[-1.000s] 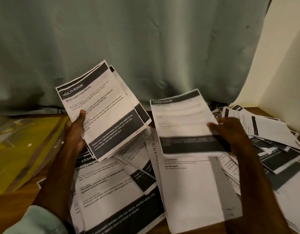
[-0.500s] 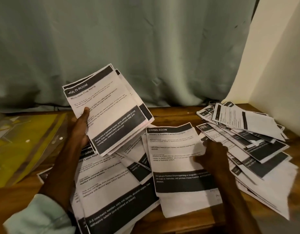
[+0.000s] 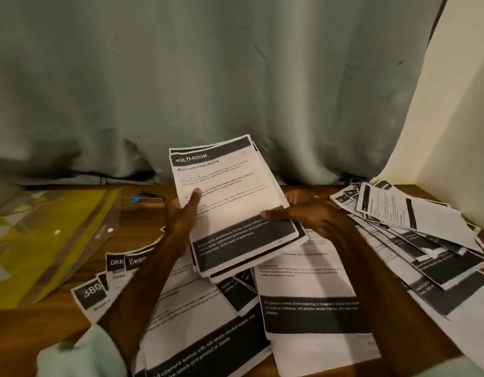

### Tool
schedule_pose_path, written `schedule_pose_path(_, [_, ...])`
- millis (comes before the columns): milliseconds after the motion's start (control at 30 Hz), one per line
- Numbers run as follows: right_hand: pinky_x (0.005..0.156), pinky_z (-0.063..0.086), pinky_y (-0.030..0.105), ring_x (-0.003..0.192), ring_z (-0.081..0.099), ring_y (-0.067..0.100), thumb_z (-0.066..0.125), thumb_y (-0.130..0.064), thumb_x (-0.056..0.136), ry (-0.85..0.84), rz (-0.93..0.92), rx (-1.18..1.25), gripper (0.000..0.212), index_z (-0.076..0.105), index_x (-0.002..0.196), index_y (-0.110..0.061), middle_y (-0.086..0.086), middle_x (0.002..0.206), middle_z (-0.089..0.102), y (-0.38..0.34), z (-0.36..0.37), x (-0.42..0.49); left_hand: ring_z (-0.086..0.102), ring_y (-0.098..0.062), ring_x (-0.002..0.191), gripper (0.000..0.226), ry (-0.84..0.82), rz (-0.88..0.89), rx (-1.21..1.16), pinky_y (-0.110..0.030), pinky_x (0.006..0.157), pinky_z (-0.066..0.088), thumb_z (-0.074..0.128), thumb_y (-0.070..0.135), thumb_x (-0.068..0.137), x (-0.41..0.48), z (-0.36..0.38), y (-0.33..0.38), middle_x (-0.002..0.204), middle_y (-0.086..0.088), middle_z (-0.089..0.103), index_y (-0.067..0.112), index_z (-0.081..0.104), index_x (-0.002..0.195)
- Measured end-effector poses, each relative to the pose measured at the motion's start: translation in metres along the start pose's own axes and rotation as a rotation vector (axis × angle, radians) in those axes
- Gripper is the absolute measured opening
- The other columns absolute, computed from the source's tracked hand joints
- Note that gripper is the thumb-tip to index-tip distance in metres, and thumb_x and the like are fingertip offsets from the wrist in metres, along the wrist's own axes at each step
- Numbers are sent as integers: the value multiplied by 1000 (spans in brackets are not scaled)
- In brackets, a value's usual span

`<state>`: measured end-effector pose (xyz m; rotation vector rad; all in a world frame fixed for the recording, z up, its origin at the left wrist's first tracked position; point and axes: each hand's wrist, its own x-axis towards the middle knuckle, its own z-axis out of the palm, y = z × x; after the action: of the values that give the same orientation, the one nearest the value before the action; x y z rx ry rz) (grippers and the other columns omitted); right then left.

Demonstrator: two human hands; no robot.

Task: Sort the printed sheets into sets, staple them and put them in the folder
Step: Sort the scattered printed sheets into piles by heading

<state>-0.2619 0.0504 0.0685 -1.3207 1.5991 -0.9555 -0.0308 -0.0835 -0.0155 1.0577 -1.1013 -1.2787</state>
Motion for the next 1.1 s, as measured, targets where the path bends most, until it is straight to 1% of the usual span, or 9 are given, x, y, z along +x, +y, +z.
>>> schedule_pose_path(100, [94,58,49,98,74,29,88,-14,75,22,104,-25,50,68,120,-10,8,110,76,16,-10,34,72,-28,103,15,-75,-47,-86,-50,91,58,66,37,98,-2,-1,-8,115,-3,74,29,62,110])
schedule_pose_path(200, [96,56,48,98,73,30,86,-17,78,109,167,-180,45,68,118,-8,10,109,75,27,-26,68,73,-31,105,38,-278,-130,-85,-56,93,57,57,48,100,0,2,-6,117,-8,75,22,62,128])
schedule_pose_path(400, [80,51,35,96,68,32,77,-24,87,357,6,-601,25,71,103,-5,11,99,70,34,-71,118,72,-23,108,46,-492,-35,114,-40,87,60,53,49,101,-1,12,-1,122,-6,73,23,54,139])
schedule_pose_path(567, [93,51,45,107,64,37,66,-28,94,567,56,-767,32,61,121,-11,16,120,65,47,-82,152,64,-11,110,53,-307,285,631,-24,79,56,63,45,98,10,-6,-19,132,4,63,20,47,141])
schedule_pose_path(667, [96,48,47,113,62,39,63,-19,97,565,93,-847,31,59,126,-9,18,124,62,60,-76,166,59,-25,122,68,-211,298,943,-49,95,55,64,62,84,17,-18,-28,136,1,59,28,44,138])
schedule_pose_path(733, [93,52,47,108,63,38,64,-17,94,571,105,-875,30,60,123,-9,17,120,63,75,-73,177,47,-30,136,73,-181,261,1114,-53,111,42,75,53,83,21,-22,-32,143,-3,54,25,44,143])
schedule_pose_path(867, [92,46,48,112,56,45,58,-9,94,609,63,-925,29,57,122,-2,26,121,59,100,-62,190,46,-30,135,81,-155,212,1179,-49,110,42,81,57,77,25,-29,-38,141,-5,55,21,47,141])
schedule_pose_path(967, [102,39,51,121,50,44,68,-5,81,666,8,-1150,52,52,131,-2,24,127,58,100,-47,189,46,-32,134,89,-126,174,1230,-52,110,40,81,64,71,26,-33,-36,140,-6,56,21,46,141])
schedule_pose_path(1100, [97,42,39,120,54,36,69,-10,88,599,-201,-881,35,61,123,-11,16,128,60,79,-10,169,46,-35,136,97,-88,127,1250,-58,112,36,82,70,64,28,-36,-35,141,-8,56,19,45,138])
